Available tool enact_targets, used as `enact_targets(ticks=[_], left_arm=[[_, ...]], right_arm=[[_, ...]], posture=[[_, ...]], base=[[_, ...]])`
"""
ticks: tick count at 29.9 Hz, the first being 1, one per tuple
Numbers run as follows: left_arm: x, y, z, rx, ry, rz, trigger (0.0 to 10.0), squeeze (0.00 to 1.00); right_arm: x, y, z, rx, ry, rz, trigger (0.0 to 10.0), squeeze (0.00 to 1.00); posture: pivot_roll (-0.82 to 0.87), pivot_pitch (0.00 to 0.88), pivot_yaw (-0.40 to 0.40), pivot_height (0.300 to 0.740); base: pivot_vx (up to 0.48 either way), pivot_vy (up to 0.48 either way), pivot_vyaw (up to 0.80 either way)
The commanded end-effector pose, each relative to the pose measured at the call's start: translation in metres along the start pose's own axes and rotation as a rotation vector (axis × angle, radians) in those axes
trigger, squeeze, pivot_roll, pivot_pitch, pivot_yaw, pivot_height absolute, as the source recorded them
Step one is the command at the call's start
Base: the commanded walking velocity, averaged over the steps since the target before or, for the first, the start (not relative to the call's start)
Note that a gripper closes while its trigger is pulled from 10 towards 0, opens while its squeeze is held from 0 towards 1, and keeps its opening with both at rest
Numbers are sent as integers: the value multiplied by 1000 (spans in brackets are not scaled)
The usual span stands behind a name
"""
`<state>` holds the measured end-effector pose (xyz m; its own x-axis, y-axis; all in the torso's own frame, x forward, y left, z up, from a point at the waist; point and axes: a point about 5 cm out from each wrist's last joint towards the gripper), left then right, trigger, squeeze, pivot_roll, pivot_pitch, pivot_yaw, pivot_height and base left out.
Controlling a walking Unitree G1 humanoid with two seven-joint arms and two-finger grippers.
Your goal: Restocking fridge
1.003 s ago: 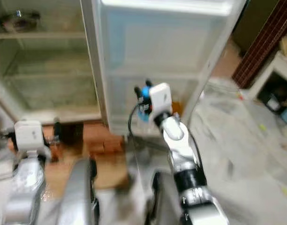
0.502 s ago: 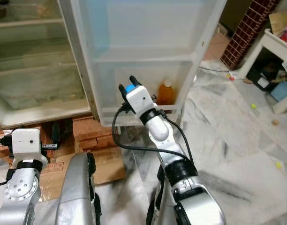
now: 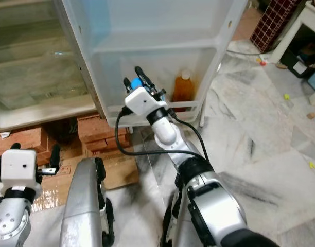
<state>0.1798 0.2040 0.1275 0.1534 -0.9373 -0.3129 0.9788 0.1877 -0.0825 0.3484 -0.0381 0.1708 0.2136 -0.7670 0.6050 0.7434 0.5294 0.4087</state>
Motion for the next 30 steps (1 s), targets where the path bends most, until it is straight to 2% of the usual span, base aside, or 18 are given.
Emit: enact_targets(ticks=[1,9,15,23,28,29,30], left_arm=[[-1,-4,1,-15,17,-5,10000,0],[1,-8,4,-27,11,-16,10000,0],[3,-10,4,-39,9,-17,10000,0],[2,-17,4,-56,15,-16,10000,0],[2,-18,5,-58,17,-18,10000,0],[2,-18,5,-59,17,-19,10000,0],[2,-18,5,-60,17,-20,10000,0]], right_arm=[[0,10,11,72,-39,-3,10000,0],[14,28,33,187,-42,-66,10000,0],[8,24,30,196,-60,-57,10000,0],[-12,0,-5,7,-85,-5,10000,0],[-16,-8,-16,-65,-84,5,10000,0],[-12,-11,-25,-145,-55,-23,10000,0],[-11,-11,-27,-165,-48,-31,10000,0]], posture=[[357,280,-17,484],[353,287,-24,484],[355,290,-28,484],[372,310,-26,484],[375,316,-24,484],[374,317,-24,484],[374,317,-24,484]], base=[[0,0,0],[0,0,0],[0,0,0],[0,0,0],[0,0,0],[0,0,0],[0,0,0]])
Point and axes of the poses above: a point about 5 cm out from each wrist's last joint towards the gripper, its own y axis pointing out of the wrist towards the gripper, its own z axis along the axis of the wrist's last joint, x = y × z
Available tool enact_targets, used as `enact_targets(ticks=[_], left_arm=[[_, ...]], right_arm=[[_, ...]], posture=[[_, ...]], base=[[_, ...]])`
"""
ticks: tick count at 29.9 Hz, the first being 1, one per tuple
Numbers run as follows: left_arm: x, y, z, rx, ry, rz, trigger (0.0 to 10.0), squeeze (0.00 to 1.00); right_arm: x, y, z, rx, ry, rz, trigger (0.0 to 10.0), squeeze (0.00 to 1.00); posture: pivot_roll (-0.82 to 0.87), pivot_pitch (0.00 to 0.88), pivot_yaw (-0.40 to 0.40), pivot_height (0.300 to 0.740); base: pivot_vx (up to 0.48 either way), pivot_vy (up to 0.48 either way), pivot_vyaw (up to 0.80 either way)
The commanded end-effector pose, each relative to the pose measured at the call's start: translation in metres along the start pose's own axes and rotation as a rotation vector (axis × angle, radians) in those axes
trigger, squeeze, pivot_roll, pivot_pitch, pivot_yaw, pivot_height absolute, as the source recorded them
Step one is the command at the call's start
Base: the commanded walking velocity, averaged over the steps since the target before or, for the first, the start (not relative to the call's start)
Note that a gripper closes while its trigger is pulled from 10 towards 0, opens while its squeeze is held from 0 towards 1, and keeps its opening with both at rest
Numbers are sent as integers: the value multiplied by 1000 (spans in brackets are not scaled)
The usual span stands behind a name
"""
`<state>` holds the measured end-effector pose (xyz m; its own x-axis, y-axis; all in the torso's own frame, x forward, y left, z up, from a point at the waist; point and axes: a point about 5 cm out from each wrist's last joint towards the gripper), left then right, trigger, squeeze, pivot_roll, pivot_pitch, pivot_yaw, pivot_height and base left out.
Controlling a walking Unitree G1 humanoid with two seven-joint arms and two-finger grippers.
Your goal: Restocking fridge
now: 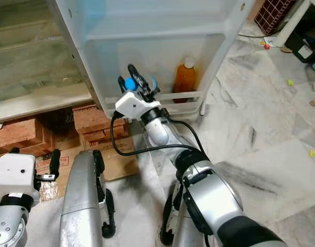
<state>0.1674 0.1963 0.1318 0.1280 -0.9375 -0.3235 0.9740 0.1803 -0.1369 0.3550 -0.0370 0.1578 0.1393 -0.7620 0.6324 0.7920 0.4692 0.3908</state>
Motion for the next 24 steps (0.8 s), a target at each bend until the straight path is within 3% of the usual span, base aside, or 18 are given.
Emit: enact_targets(ticks=[1,7,11,14,15,16,17,24], left_arm=[[-2,-4,0,-10,4,3,10000,0],[0,-3,-1,-16,2,5,10000,0],[1,-4,-2,-20,1,6,10000,0],[1,-3,-2,-21,-1,9,10000,0],[1,-2,-2,-21,-1,11,10000,0],[1,-2,-2,-21,-2,12,10000,0],[1,-2,-2,-21,-2,13,10000,0],[2,0,-6,-35,3,22,10000,0]], right_arm=[[-2,-12,-21,-148,1,5,10000,0],[22,-10,-40,-308,-34,-62,10000,0],[29,-5,-40,-311,-57,-69,10000,0],[31,-2,-39,-323,-4,-79,10000,0],[31,-2,-39,-325,1,-75,10000,192],[32,-1,-39,-329,5,-73,10000,773],[32,-1,-39,-333,9,-73,10000,969],[37,0,-43,-384,49,-87,10000,1000]], posture=[[372,317,-24,484],[364,316,-29,484],[362,311,-35,484],[360,307,-39,484],[360,307,-39,484],[361,305,-42,484],[361,305,-42,484],[354,289,-48,484]], base=[[0,0,0],[0,0,0],[0,0,0],[0,0,0],[0,0,0],[0,0,0],[0,0,0],[0,0,0]])
Point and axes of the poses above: a point about 5 cm out from each wrist's last joint towards the gripper, its own y axis pointing out of the wrist towards the gripper, its own z axis along the axis of the wrist's last joint, x = y × z
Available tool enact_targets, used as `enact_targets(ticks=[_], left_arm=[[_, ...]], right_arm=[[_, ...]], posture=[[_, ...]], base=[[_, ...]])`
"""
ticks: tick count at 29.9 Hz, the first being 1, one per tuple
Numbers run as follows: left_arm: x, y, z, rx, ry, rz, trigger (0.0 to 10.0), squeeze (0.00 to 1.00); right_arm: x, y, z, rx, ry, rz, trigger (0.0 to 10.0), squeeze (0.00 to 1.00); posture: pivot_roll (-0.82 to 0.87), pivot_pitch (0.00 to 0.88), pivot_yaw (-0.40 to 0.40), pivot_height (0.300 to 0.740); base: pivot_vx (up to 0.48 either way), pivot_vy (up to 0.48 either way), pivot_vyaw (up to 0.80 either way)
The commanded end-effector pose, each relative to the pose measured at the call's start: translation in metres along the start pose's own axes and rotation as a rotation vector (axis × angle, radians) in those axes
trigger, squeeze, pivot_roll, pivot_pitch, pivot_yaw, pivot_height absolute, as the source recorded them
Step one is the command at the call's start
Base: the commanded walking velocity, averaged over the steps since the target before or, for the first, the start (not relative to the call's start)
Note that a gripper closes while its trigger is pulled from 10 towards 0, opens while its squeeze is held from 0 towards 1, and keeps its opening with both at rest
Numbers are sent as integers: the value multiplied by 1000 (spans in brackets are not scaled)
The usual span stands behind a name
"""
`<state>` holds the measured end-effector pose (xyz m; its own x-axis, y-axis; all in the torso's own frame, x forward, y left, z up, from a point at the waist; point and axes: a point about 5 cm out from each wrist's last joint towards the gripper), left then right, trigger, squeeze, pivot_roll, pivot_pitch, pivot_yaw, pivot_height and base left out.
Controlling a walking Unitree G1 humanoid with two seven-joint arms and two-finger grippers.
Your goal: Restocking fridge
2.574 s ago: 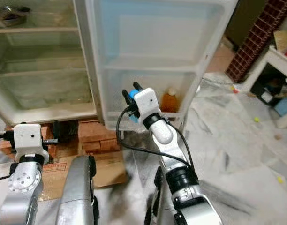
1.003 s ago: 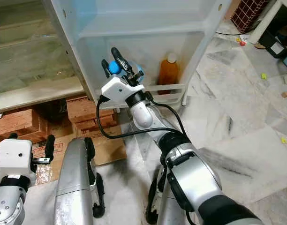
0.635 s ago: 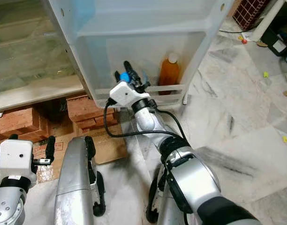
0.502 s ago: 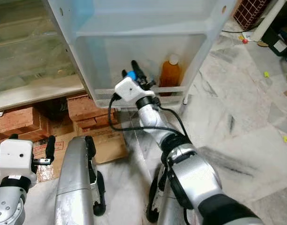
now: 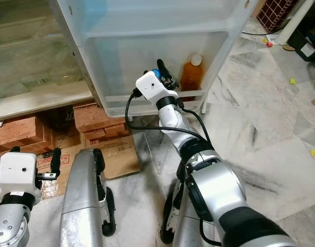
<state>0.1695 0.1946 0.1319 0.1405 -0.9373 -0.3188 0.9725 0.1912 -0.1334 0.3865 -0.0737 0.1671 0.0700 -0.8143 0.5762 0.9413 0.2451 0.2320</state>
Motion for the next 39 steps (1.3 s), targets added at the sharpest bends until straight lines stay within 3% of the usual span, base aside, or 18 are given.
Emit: enact_targets(ticks=[1,12,17,22,26,27,31,33,34,35,36,39], left_arm=[[0,-1,-8,-38,11,12,10000,0],[1,3,-10,-41,13,22,10000,0],[1,6,-10,-39,9,32,10000,0],[5,14,-12,-38,-27,47,10000,0],[16,29,-10,-18,-77,20,10000,0],[16,29,-10,-18,-77,20,10000,0],[24,39,-8,4,-107,6,10000,0],[28,44,-9,16,-101,7,10000,0],[29,45,-9,17,-102,8,10000,0],[29,47,-10,18,-104,10,10000,0],[30,48,-10,19,-110,11,10000,0],[32,54,-12,23,-137,9,10000,0]], right_arm=[[2,-6,-17,-96,12,3,10000,1000],[13,-3,-19,-119,6,-23,10000,1000],[18,0,-14,-70,49,-28,10000,1000],[21,-5,-16,-40,181,1,10000,1000],[20,-17,-25,-20,328,25,10000,1000],[20,-17,-25,-20,328,25,10000,1000],[18,-36,-32,-5,438,34,10000,1000],[17,-55,-36,-14,504,41,10000,1000],[17,-59,-36,-12,511,39,10000,263],[18,-62,-36,-10,516,38,10000,263],[17,-68,-34,-6,527,45,10000,0],[18,-87,-29,6,576,53,10000,0]], posture=[[351,284,-51,484],[345,270,-58,484],[331,259,-60,484],[283,219,-71,484],[231,174,-79,484],[231,174,-79,484],[192,133,-87,484],[172,109,-92,484],[161,96,-94,484],[156,91,-94,484],[143,74,-94,484],[116,38,-94,484]], base=[[0,0,0],[0,0,0],[0,0,0],[0,0,0],[0,0,0],[0,0,0],[0,0,0],[0,0,0],[0,0,0],[0,0,0],[0,0,0],[0,0,0]])
Point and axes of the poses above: a point about 5 cm out from each wrist's last joint towards the gripper, its own y axis pointing out of the wrist towards the gripper, its own z axis along the axis of the wrist's last joint, x = y × z
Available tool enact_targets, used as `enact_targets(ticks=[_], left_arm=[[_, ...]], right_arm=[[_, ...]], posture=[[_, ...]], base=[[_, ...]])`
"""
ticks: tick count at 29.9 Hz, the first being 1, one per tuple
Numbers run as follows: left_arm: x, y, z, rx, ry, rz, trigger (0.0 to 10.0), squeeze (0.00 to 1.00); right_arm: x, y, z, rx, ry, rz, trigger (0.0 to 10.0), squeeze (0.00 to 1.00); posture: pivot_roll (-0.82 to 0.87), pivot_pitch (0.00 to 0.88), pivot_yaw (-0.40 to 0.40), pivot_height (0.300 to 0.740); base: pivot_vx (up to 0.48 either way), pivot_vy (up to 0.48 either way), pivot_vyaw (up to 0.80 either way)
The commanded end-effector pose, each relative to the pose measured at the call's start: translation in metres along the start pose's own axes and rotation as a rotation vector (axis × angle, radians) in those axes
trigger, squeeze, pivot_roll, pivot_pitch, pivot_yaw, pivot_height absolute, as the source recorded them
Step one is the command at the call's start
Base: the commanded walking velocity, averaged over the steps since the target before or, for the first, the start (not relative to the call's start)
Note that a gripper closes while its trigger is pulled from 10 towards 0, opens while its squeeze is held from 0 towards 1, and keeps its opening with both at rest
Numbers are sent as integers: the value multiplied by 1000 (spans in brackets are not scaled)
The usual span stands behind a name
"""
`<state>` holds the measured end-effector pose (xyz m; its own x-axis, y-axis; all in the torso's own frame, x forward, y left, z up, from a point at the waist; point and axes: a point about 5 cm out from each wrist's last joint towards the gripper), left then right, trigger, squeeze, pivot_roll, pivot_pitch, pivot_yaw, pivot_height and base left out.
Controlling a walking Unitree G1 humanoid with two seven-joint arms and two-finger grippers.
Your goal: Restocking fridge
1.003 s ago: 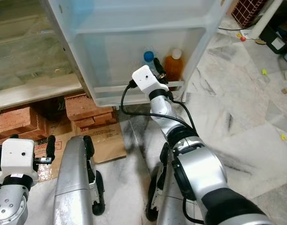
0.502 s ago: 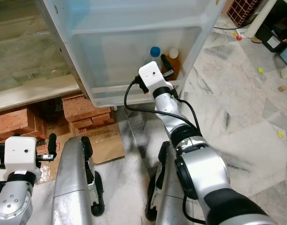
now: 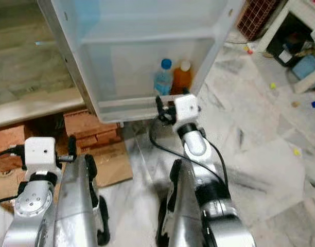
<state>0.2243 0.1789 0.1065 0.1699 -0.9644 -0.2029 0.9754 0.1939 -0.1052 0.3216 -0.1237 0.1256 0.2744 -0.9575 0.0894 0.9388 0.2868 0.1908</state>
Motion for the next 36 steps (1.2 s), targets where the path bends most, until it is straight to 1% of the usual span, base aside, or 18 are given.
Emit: enact_targets(ticks=[1,2,3,6,8,9,13,18,22,29,32,34,36], left_arm=[[2,1,-3,-2,-15,0,10000,0],[2,2,-3,0,-15,-1,10000,0],[1,1,-5,2,-15,-6,10000,0],[-1,1,-10,-5,-18,-20,10000,0],[-1,1,-11,-5,-10,-23,10000,0],[-1,3,-13,-2,-3,-26,10000,0],[0,9,-13,8,-12,-30,10000,0],[8,18,-6,38,-15,-48,10000,0],[11,19,-4,52,-13,-60,10000,0],[11,22,-3,65,-2,-67,10000,0],[12,22,-2,70,2,-68,10000,0],[12,22,-1,74,15,-71,10000,0],[12,21,-1,76,20,-73,10000,0]], right_arm=[[0,-7,11,39,40,9,10000,0],[-1,-11,13,44,56,12,10000,0],[-1,-16,16,45,72,3,10000,0],[0,-23,20,25,102,-10,10000,0],[1,-25,22,19,105,-13,10000,0],[3,-29,24,5,123,-28,10000,0],[5,-34,25,-26,154,-55,10000,0],[7,-31,27,-43,165,-65,10000,0],[8,-26,30,-43,167,-65,10000,0],[8,-21,32,-42,166,-55,10000,0],[7,-20,33,-39,167,-52,10000,0],[7,-22,33,-41,168,-49,10000,0],[7,-24,32,-46,166,-50,10000,0]], posture=[[111,33,-93,484],[95,18,-88,484],[88,12,-86,494],[59,0,-70,513],[53,0,-67,518],[44,0,-62,527],[37,0,-55,547],[40,0,-50,580],[52,0,-54,609],[65,0,-62,652],[67,0,-62,662],[68,0,-61,676],[70,0,-62,681]], base=[[0,0,0],[0,0,0],[0,0,0],[0,0,0],[0,0,0],[0,0,0],[0,0,0],[0,0,0],[0,0,0],[0,0,0],[0,0,0],[0,0,0],[0,0,0]])
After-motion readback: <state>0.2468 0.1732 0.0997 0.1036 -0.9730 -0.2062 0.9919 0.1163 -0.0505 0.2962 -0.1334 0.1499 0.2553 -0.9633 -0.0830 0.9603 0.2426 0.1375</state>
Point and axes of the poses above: a point about 5 cm out from each wrist's last joint towards the gripper, its own y axis pointing out of the wrist towards the gripper, its own z axis along the axis of the wrist's last joint, x = y × z
